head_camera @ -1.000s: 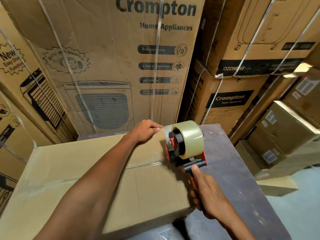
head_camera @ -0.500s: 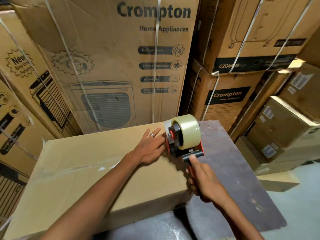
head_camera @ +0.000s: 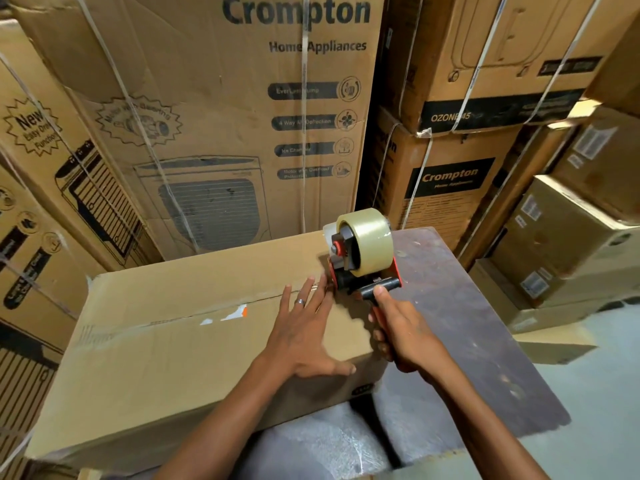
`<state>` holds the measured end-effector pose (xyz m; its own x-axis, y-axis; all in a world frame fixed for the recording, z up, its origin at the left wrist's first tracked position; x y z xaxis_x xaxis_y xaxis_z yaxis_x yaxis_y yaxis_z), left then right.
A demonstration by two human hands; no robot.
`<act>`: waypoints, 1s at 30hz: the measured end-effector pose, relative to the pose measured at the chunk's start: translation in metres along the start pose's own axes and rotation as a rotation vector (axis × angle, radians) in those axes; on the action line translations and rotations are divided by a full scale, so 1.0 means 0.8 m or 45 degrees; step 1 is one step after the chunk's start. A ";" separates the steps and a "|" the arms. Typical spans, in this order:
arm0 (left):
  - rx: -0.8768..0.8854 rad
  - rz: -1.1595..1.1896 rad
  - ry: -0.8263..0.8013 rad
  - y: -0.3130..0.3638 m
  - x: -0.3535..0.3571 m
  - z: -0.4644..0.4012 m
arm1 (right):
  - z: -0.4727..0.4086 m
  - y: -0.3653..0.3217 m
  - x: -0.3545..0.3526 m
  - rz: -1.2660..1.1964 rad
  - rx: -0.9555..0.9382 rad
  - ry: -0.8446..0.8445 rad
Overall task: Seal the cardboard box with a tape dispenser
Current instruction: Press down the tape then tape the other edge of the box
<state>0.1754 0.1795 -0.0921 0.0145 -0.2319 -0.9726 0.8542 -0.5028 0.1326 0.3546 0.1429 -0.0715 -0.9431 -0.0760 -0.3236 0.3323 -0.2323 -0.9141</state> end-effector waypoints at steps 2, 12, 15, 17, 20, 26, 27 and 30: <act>-0.002 -0.007 -0.002 -0.009 -0.003 -0.009 | -0.012 -0.005 0.000 0.022 -0.015 0.027; -0.084 0.088 -0.015 -0.060 -0.034 -0.084 | -0.097 -0.060 -0.002 0.114 -0.068 0.028; -0.095 0.100 -0.025 -0.066 -0.038 -0.093 | -0.109 -0.061 -0.003 0.145 -0.041 -0.005; -0.092 0.089 -0.021 -0.066 -0.037 -0.093 | -0.110 -0.058 -0.003 0.180 -0.032 -0.014; -0.089 0.074 -0.005 -0.063 -0.034 -0.093 | -0.107 -0.052 -0.003 0.214 -0.024 -0.015; -0.097 0.086 -0.017 -0.064 -0.034 -0.092 | -0.101 -0.056 -0.002 0.262 -0.053 -0.001; -0.099 0.087 -0.016 -0.064 -0.034 -0.092 | -0.100 -0.057 -0.001 0.264 -0.053 0.003; -0.098 0.097 -0.009 -0.064 -0.034 -0.091 | -0.097 -0.058 -0.001 0.244 -0.053 -0.003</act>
<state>0.1694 0.2723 -0.0860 0.0776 -0.2728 -0.9589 0.8880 -0.4183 0.1908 0.3400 0.2291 -0.0478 -0.8627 -0.1173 -0.4920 0.5056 -0.1733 -0.8452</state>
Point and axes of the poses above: each hand's wrist, its own z-axis away from the middle knuckle, its own x-axis out of the palm, y = z × x, the point moved 5 cm from there along -z, towards the middle knuckle, and after that the axes turned 7 degrees about -y, right-handed, at the moved point
